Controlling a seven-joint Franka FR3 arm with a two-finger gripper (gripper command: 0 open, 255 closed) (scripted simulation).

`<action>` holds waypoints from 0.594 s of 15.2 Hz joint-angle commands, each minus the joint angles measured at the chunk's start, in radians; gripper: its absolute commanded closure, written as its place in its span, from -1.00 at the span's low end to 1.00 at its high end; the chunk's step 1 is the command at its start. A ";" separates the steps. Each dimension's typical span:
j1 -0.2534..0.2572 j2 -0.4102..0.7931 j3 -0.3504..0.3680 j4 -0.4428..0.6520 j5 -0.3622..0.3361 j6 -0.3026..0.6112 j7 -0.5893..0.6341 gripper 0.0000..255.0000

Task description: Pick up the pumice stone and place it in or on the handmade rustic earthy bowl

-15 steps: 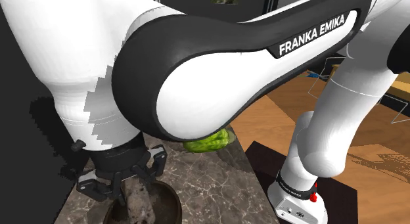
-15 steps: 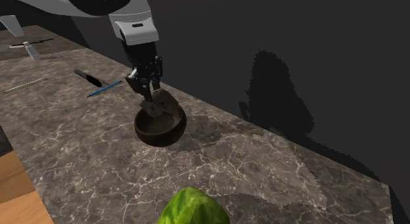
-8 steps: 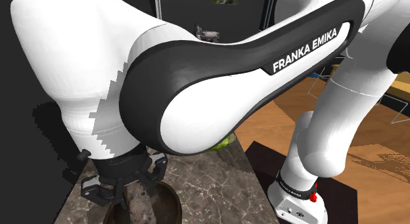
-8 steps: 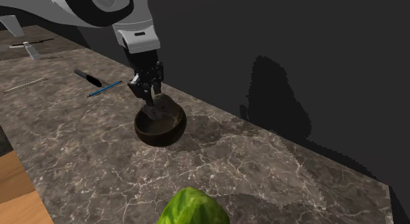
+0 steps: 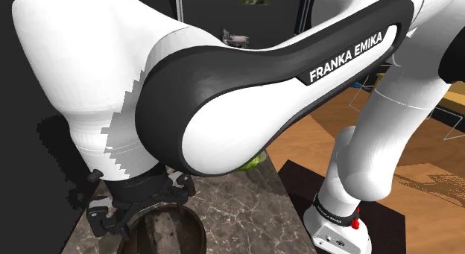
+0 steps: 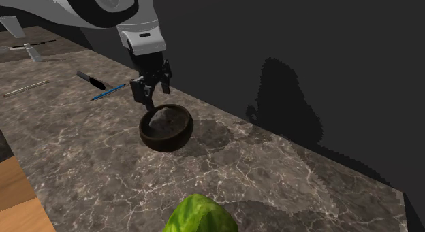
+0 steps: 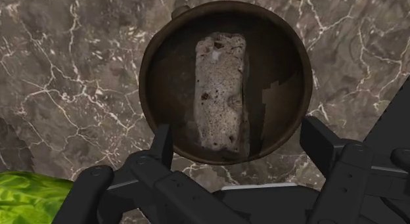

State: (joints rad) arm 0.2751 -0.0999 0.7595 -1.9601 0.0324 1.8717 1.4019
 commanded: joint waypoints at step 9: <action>-0.002 -0.006 -0.004 0.123 0.003 -0.127 -0.002 -1.00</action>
State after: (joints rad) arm 0.2731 -0.1061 0.7553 -1.8405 0.0353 1.7480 1.3987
